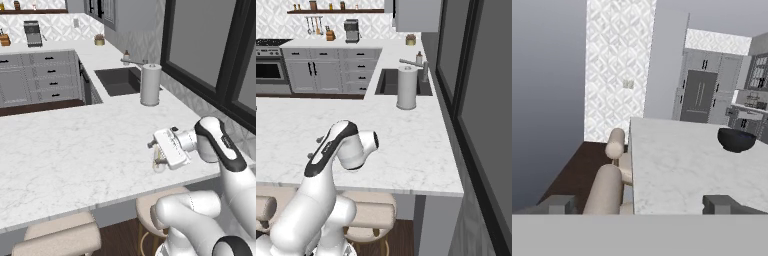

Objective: Take a straw from the drawer in front and place it inside the glass cup on the dining counter.

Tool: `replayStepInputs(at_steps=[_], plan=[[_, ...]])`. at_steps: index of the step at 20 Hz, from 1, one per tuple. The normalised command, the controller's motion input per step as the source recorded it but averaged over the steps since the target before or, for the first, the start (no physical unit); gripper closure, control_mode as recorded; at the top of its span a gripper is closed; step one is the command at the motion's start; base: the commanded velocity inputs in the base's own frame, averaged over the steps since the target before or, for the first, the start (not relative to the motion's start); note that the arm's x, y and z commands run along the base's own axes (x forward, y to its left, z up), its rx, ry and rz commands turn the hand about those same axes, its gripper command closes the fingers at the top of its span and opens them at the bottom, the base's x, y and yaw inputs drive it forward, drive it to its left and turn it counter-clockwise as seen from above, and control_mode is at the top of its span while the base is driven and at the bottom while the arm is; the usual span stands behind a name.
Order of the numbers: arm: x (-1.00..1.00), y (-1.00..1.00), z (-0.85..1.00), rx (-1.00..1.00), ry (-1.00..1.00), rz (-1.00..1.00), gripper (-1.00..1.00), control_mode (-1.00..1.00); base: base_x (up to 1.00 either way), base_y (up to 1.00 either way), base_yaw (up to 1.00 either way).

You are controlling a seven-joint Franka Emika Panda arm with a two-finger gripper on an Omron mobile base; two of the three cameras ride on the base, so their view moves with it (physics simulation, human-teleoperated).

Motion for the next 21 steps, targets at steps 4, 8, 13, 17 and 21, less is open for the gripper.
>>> replayStepInputs(at_steps=[4, 8, 13, 17, 21], plan=[[0.0, 0.23, -0.05, -0.04, 0.03, 0.0, -1.0, -1.0, 0.0, 0.0, 0.0], [0.0, 0.26, -0.1, -0.05, 0.05, 0.0, -1.0, -1.0, 0.0, 0.0, 0.0], [0.0, 0.28, -0.11, -0.06, 0.05, 0.0, -1.0, -1.0, 0.0, 0.0, 0.0], [0.0, 0.32, -0.11, -0.06, 0.05, 0.0, -1.0, -1.0, 0.0, 0.0, 0.0], [0.0, 0.34, -0.12, -0.07, 0.05, 0.0, -1.0, -1.0, 0.0, 0.0, 0.0]])
